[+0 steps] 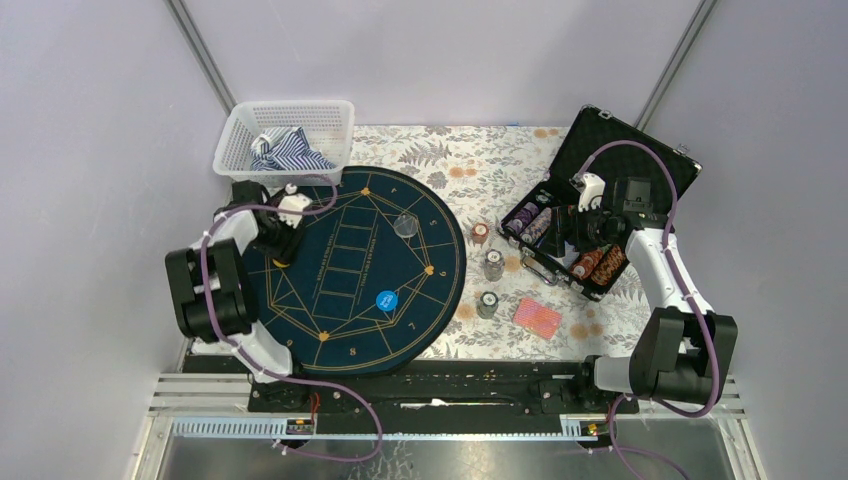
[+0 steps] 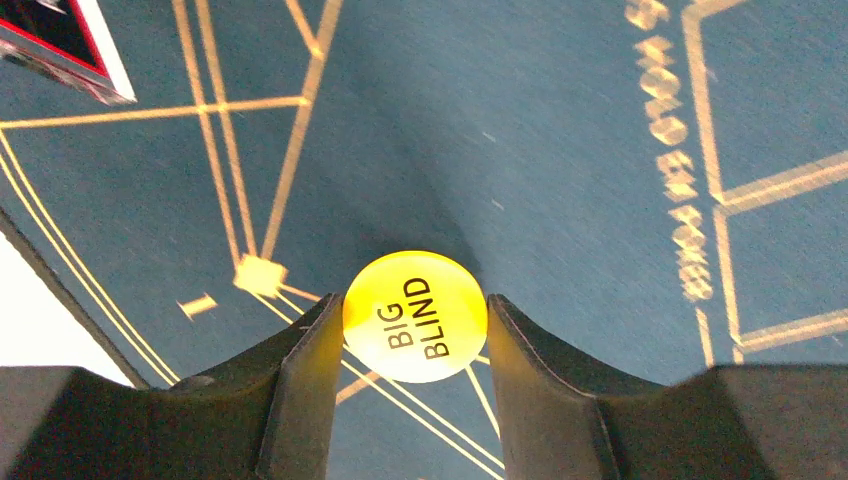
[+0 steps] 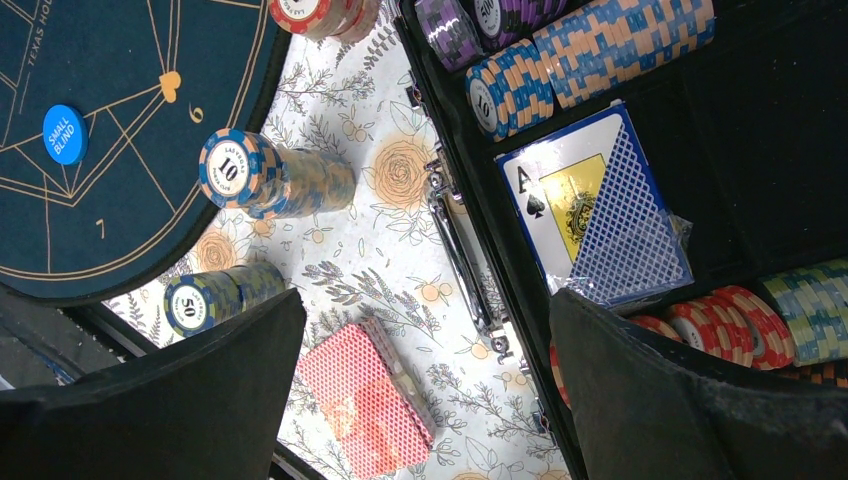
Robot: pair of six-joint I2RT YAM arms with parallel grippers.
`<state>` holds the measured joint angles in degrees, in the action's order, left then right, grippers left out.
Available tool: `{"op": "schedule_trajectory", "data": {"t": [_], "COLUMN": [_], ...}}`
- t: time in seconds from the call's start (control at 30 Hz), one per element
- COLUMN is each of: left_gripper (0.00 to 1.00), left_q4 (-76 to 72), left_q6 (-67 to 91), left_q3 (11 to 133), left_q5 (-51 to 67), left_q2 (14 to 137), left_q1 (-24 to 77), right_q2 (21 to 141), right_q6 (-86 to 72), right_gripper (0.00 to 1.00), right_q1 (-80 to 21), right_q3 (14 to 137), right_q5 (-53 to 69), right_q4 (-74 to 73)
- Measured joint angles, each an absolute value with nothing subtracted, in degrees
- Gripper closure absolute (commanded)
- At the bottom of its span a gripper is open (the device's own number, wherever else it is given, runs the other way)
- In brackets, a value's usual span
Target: Distribute texas hold em gaming equipment
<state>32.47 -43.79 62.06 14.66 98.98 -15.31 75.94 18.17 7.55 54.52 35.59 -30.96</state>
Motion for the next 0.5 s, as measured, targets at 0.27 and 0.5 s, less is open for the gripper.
{"op": "schedule_trajectory", "data": {"t": [0.27, 0.5], "left_gripper": [0.46, 0.45], "left_q4": [37.2, 37.6], "left_q6": [-47.2, -48.5], "left_q3": [51.3, 48.7], "left_q5": [15.1, 15.1], "left_q2": [83.8, 83.3], "left_q1": [-14.5, -15.8], "right_q2": [76.4, 76.8], "right_q6": [18.2, 18.9], "right_gripper": [0.00, 0.00], "right_q1": [7.6, 7.6], "right_q3": [54.6, 56.9], "right_q5": [35.6, 34.5], "right_q4": [-31.0, -32.1]}}
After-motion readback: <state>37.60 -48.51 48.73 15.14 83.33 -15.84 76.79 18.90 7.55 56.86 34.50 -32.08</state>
